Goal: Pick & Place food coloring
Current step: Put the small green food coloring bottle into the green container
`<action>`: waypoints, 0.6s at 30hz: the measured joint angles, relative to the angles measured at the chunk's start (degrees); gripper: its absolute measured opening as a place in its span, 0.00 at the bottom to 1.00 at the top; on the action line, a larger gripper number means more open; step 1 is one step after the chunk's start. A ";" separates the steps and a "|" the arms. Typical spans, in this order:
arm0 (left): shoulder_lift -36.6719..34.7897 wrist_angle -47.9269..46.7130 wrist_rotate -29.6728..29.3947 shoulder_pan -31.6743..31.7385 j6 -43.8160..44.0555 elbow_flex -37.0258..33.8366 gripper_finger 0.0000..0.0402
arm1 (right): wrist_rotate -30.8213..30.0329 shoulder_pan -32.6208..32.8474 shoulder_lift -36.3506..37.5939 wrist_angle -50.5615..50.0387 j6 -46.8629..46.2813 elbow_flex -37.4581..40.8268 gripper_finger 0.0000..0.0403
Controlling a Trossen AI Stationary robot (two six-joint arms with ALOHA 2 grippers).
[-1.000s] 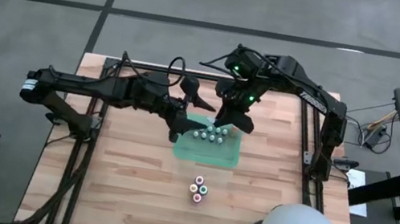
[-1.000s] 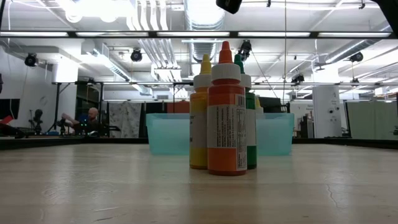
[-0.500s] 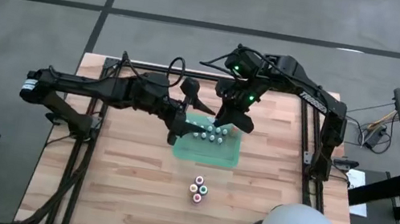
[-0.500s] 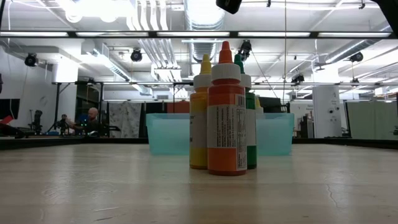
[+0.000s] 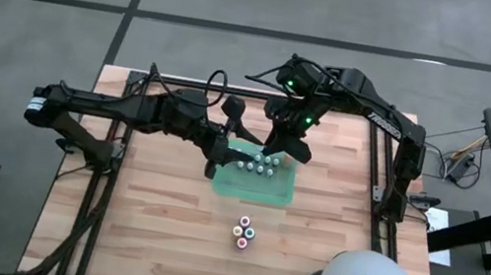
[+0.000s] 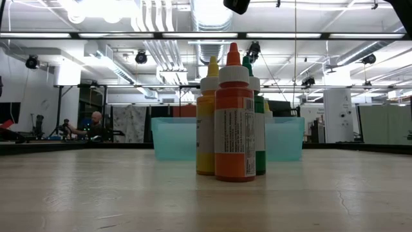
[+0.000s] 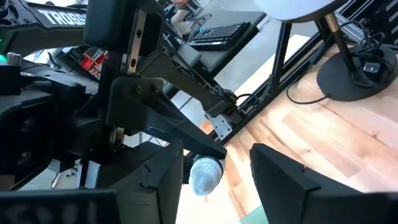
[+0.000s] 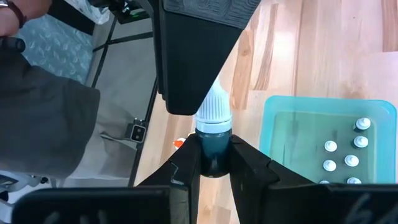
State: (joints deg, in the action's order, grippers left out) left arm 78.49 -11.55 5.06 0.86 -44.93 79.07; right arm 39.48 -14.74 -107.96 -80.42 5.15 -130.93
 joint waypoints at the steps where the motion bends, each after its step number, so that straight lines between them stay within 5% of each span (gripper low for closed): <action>1: 0.12 0.02 0.00 0.02 0.00 0.00 0.39 | 0.00 0.00 0.00 0.00 0.00 0.00 0.14; 18: 1.63 0.54 -1.56 0.28 -1.14 0.00 0.37 | -0.04 0.00 -0.02 0.04 -0.29 0.00 0.14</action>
State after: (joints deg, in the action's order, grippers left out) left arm 80.12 -11.01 3.50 1.15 -46.07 79.07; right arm 39.44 -14.74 -107.98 -80.38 4.86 -130.93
